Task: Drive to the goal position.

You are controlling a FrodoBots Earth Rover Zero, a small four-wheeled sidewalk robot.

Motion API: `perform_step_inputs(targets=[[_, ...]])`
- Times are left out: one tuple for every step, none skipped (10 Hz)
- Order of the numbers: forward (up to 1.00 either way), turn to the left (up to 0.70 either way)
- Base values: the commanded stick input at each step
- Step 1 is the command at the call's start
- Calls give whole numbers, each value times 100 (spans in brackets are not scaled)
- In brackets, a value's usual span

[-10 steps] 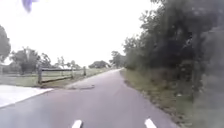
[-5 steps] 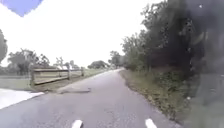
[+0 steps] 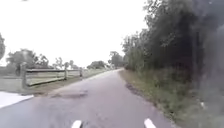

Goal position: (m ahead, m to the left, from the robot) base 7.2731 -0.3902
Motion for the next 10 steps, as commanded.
perform_step_inputs(targets=[[80, 3], [80, 3], [80, 3], [80, 3], [80, 3], [80, 3], [80, 3], [80, 3], [80, 3], [80, 3]])
